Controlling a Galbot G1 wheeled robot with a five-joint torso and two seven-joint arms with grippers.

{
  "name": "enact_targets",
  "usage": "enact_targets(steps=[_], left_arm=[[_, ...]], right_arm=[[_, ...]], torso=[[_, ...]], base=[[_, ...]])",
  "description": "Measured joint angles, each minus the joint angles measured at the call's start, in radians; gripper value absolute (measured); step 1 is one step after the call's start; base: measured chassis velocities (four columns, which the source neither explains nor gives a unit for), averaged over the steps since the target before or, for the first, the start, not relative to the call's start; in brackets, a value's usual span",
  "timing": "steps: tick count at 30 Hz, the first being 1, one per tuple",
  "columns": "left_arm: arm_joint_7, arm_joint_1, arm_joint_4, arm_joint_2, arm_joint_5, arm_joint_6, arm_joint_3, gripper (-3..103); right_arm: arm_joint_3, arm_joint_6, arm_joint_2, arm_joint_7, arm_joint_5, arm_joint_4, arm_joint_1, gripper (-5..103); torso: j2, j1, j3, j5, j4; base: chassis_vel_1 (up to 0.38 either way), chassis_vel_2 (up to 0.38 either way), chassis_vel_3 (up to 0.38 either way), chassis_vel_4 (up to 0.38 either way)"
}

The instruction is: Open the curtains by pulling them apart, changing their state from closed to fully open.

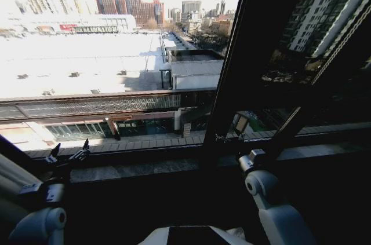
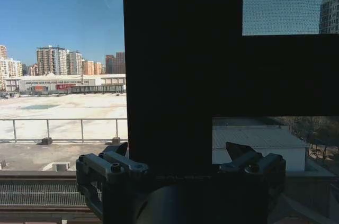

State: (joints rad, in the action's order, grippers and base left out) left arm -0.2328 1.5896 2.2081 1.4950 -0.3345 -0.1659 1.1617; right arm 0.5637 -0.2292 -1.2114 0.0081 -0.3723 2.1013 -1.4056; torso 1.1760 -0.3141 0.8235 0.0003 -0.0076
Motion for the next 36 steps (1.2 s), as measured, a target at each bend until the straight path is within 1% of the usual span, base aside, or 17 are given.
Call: enact_targets(steps=[10,16,19,22,36], left_arm=[[0.001,-0.004,0.028,0.002,-0.016,-0.006,0.019,100],[0.001,-0.004,0.031,0.01,-0.011,-0.007,0.013,100],[0.001,-0.004,0.028,0.011,-0.01,-0.006,0.013,100],[0.001,-0.002,0.023,0.013,-0.01,-0.004,0.013,100],[0.001,-0.001,0.013,0.019,-0.006,0.006,0.005,100]], right_arm=[[0.006,0.001,0.003,0.013,-0.009,0.022,-0.018,100],[0.008,0.006,0.005,0.02,-0.012,0.022,-0.015,100],[0.008,0.006,0.006,0.022,-0.013,0.022,-0.013,100],[0.007,0.006,0.006,0.023,-0.013,0.021,-0.01,100],[0.007,0.007,0.005,0.026,-0.013,0.021,-0.011,100]], torso=[[0.0,0.0,0.0,-0.0001,0.0],[0.0,0.0,0.0,0.0002,-0.0001],[0.0,0.0,0.0,0.0004,-0.0001],[0.0,0.0,0.0,-0.0004,-0.0001],[0.0,0.0,0.0,-0.0001,0.0]], base=[[-0.359,-0.363,0.351,0.363],[-0.248,-0.369,0.276,0.388],[-0.139,-0.371,0.141,0.385],[-0.042,-0.393,0.052,0.371],[0.015,-0.368,-0.022,0.369]])
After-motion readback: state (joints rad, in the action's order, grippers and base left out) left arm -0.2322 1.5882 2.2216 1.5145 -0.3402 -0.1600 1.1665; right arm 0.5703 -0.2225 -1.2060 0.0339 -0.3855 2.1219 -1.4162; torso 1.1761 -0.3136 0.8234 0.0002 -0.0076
